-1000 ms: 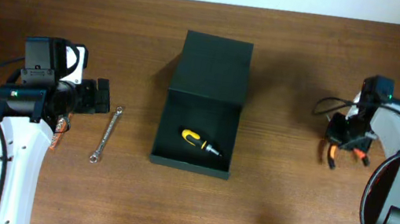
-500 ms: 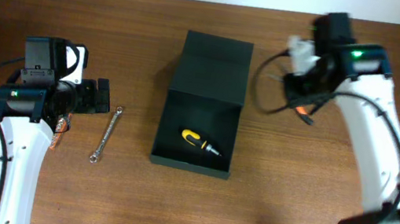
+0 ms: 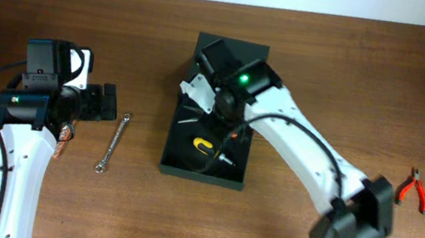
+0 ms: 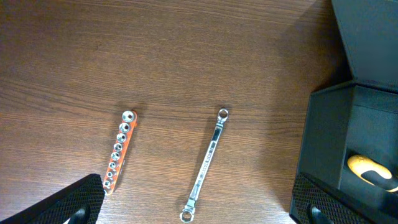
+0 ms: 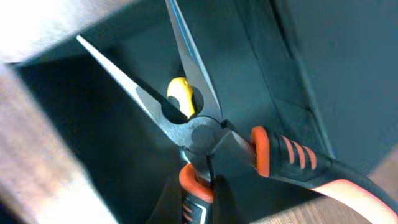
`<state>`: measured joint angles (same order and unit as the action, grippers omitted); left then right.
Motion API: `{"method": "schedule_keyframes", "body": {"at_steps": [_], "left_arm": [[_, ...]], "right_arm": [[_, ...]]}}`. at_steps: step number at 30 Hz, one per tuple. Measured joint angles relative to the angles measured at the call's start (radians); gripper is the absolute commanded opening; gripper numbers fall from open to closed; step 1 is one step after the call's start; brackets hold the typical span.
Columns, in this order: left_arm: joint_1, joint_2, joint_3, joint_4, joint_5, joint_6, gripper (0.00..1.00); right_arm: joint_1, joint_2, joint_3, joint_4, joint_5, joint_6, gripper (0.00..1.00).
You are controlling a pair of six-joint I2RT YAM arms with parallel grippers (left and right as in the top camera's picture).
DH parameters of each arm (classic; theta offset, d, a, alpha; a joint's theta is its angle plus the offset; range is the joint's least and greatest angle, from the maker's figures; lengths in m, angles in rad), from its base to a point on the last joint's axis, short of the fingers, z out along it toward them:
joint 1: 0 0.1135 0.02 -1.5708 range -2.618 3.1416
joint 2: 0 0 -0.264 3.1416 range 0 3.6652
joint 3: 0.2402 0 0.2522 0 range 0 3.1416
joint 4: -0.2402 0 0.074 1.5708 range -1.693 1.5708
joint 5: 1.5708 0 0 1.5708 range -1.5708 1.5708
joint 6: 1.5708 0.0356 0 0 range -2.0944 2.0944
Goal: Pack container
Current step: 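Place the needle-nose pliers into the box and open the right gripper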
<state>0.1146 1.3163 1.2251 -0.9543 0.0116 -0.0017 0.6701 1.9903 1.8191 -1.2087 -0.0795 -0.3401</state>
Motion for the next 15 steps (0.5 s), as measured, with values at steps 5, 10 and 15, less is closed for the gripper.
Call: {"method": "schedule_keyframes", "body": {"at_steps": [5, 10, 15], "left_arm": [[0.000, 0.000, 0.000, 0.000, 0.000, 0.000, 0.99], [0.000, 0.000, 0.000, 0.000, 0.000, 0.000, 0.99], [0.000, 0.000, 0.000, 0.000, 0.000, 0.000, 0.99]], "right_arm": [[0.000, 0.109, 0.000, 0.017, 0.000, 0.000, 0.04], [0.000, 0.182, 0.000, 0.017, -0.002, 0.000, 0.42], [-0.002, 0.185, 0.001, 0.006, -0.009, 0.000, 0.59]]}}
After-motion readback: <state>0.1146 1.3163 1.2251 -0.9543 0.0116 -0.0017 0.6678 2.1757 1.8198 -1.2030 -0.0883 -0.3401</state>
